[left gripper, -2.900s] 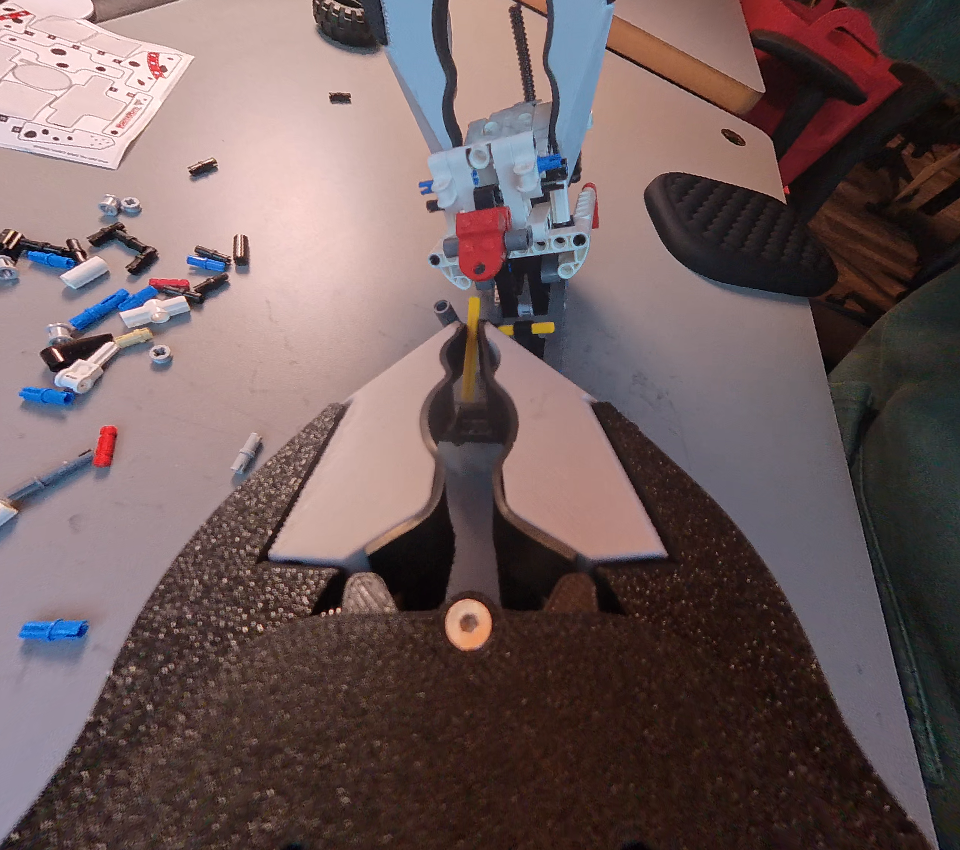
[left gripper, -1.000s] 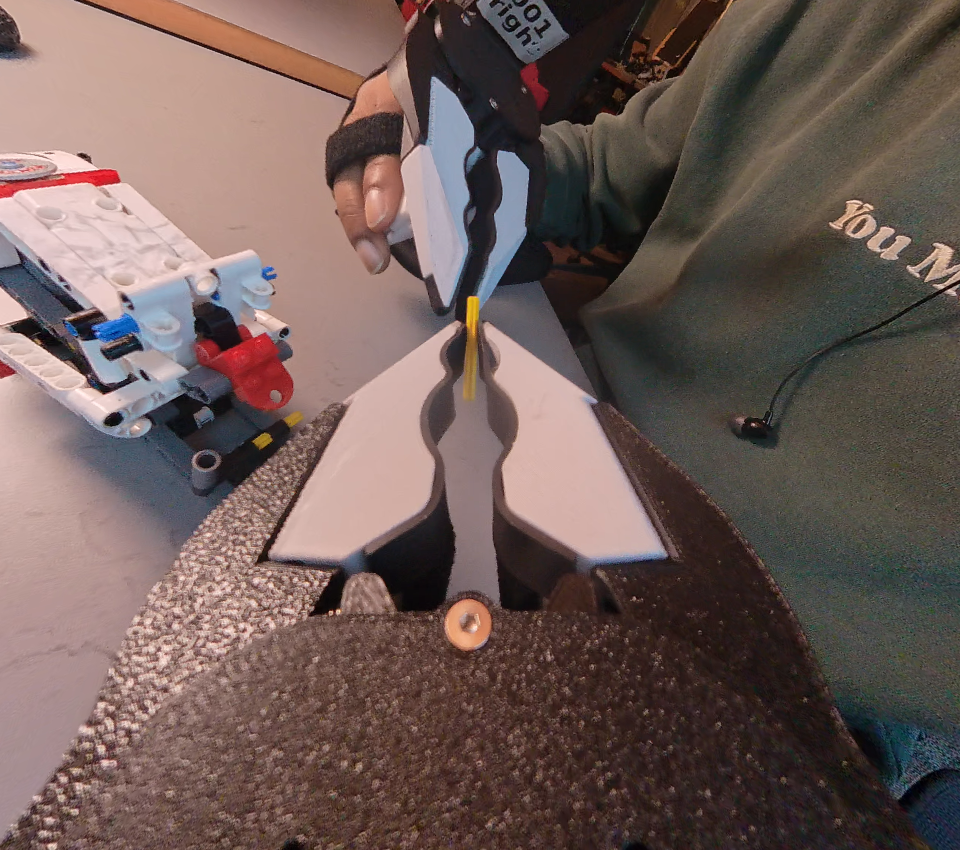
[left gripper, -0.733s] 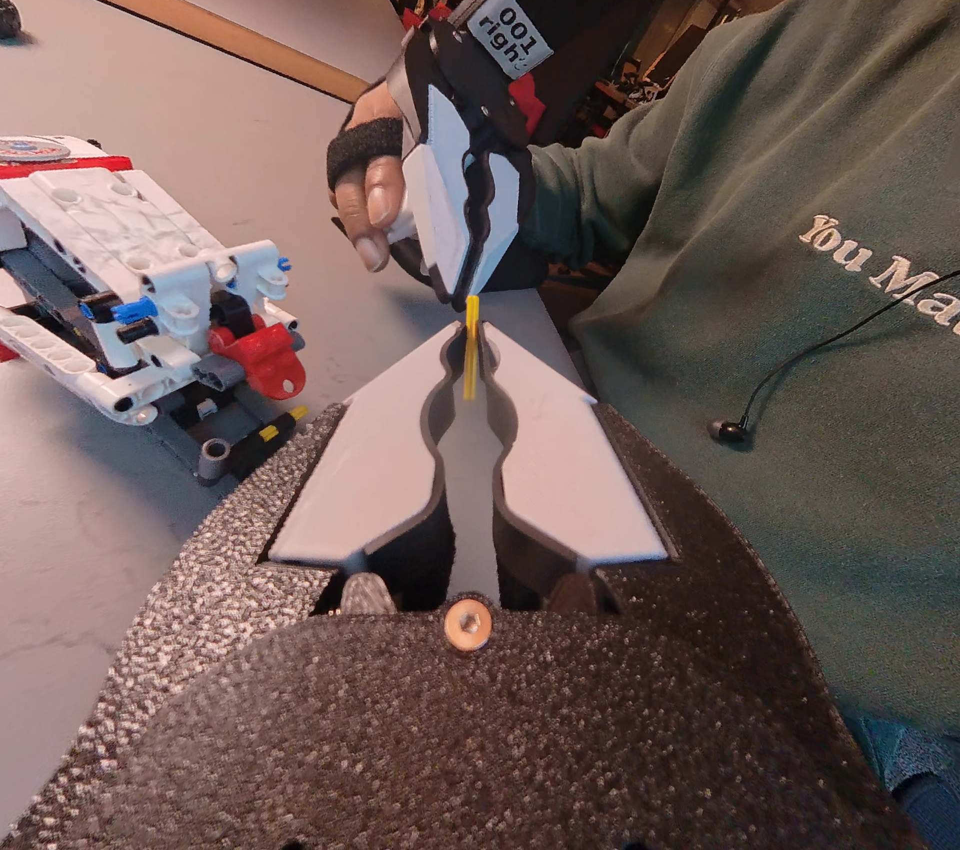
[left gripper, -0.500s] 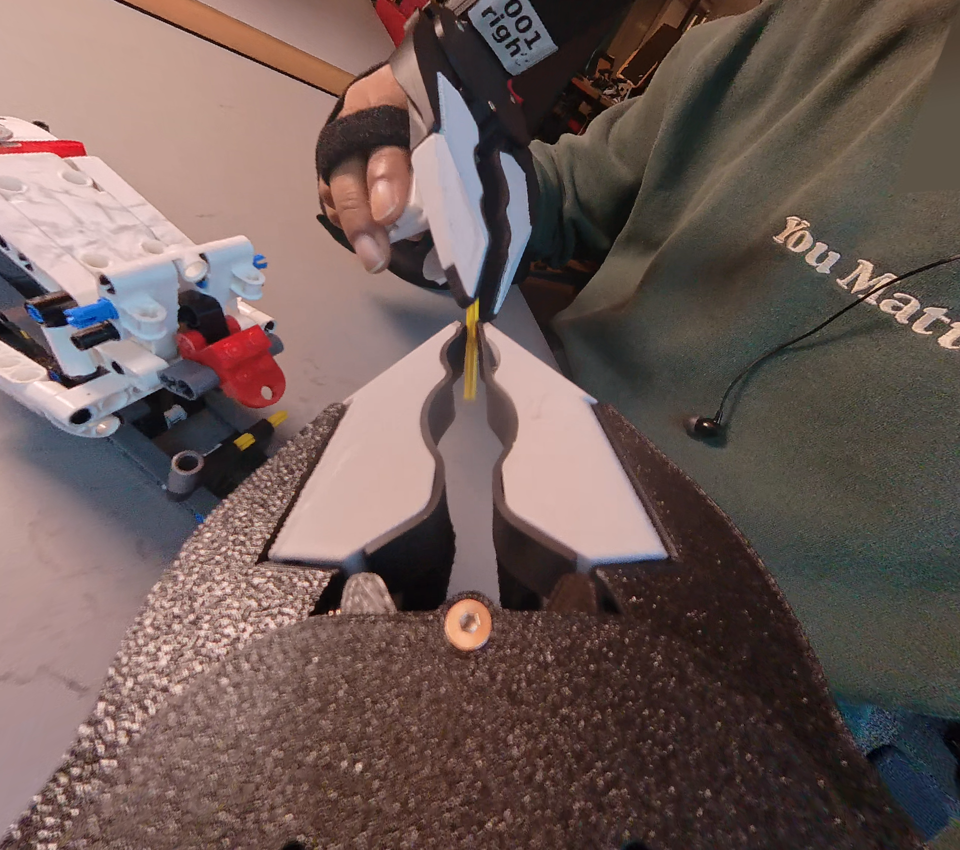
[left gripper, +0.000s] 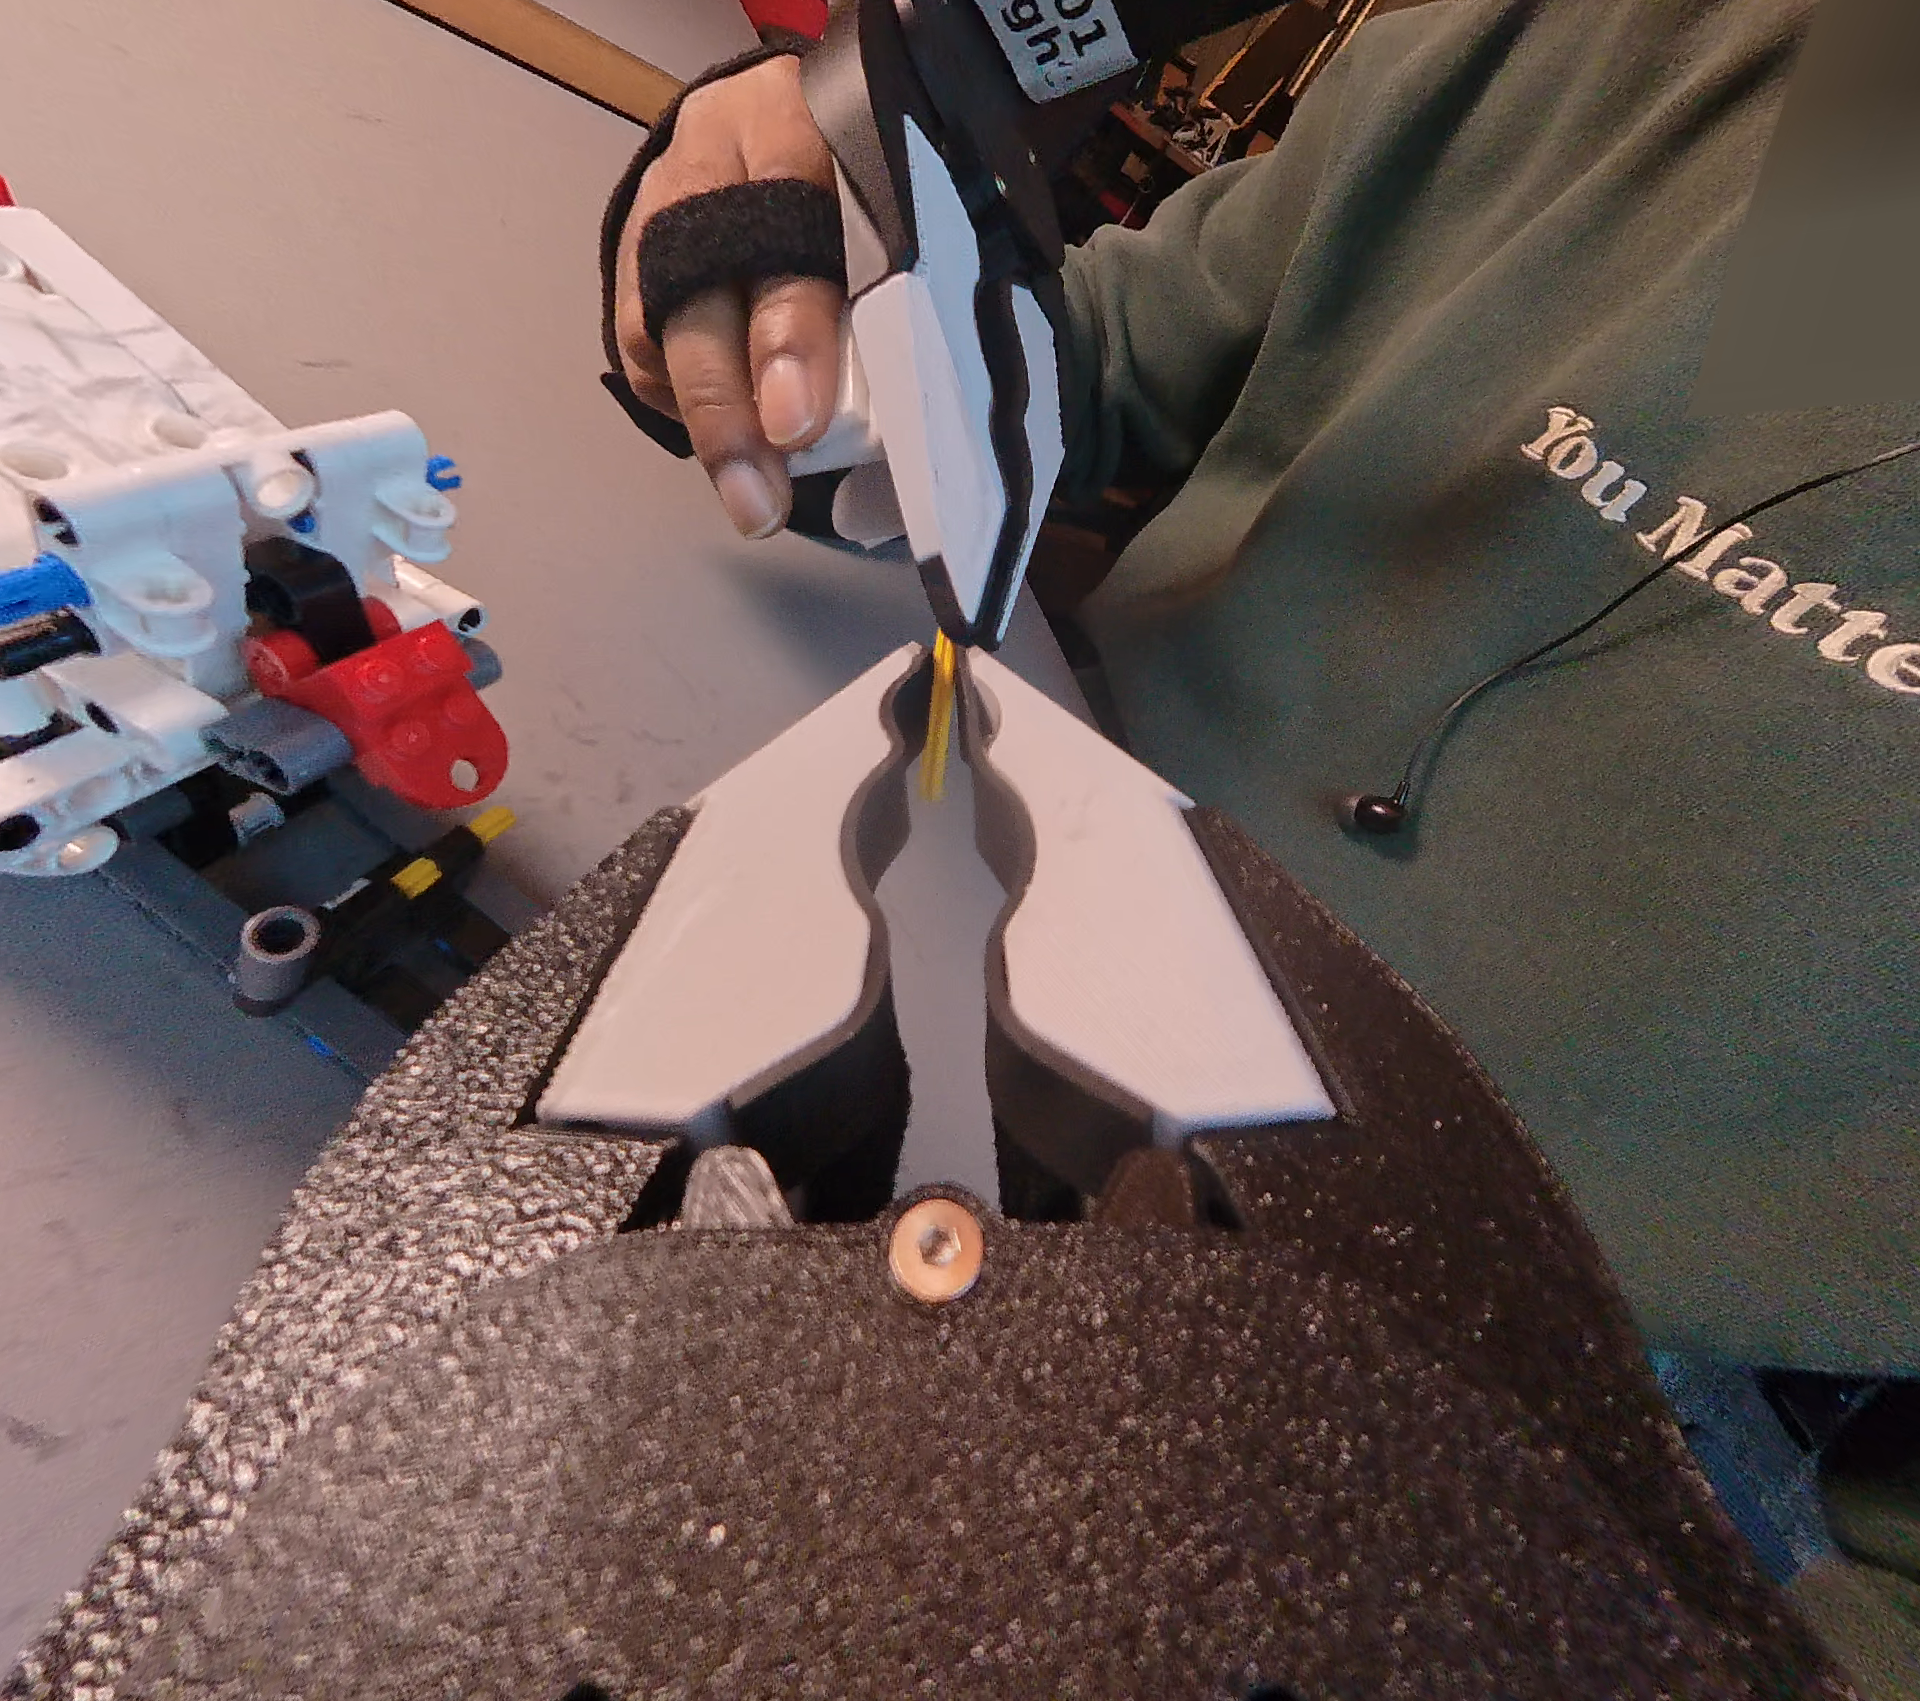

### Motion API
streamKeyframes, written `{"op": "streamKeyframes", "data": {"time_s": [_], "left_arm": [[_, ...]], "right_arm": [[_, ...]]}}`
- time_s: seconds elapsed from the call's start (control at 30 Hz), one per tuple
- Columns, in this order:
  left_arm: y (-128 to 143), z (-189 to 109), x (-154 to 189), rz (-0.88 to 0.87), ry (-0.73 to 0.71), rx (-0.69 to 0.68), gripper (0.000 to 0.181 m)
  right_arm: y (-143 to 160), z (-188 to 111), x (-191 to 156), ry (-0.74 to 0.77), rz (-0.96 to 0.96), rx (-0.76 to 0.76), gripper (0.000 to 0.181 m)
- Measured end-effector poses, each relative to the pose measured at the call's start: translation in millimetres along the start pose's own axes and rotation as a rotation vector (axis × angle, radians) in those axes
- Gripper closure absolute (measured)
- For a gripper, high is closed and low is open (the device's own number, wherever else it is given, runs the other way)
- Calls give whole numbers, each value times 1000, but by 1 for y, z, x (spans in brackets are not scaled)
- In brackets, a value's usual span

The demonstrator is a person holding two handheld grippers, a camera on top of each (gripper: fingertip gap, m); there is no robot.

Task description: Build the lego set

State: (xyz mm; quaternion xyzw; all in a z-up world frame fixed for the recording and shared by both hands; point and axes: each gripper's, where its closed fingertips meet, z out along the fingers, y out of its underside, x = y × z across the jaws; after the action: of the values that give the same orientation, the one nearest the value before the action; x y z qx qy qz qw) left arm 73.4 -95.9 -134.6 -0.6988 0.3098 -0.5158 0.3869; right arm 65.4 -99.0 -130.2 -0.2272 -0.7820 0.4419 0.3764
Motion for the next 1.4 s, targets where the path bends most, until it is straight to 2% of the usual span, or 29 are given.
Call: {"op": "streamKeyframes", "data": {"time_s": [0.4, 0.47, 0.77, 0.93, 1.17, 1.3, 1.4], "left_arm": [[-3, 0, 1, -3, -3, 18, 178], [-4, -1, 1, -4, 1, 23, 178], [-7, -3, -4, -12, -34, 46, 178], [-15, -11, -11, -14, -91, 92, 176], [-14, -16, -26, 48, -231, 65, 150], [-13, -11, -31, 187, -360, -3, 153], [-13, -9, -34, 272, -436, -43, 167]], "right_arm": [[-1, -2, 2, 20, 25, 22, 180], [0, 0, 1, 25, 13, 9, 174], [3, -1, 7, 49, 16, 10, 178], [4, -7, 12, 60, 70, 31, 178], [5, -17, 28, 99, 150, 77, 178], [5, -20, 33, 103, 212, 110, 178], [6, -19, 35, 99, 241, 120, 178]]}}
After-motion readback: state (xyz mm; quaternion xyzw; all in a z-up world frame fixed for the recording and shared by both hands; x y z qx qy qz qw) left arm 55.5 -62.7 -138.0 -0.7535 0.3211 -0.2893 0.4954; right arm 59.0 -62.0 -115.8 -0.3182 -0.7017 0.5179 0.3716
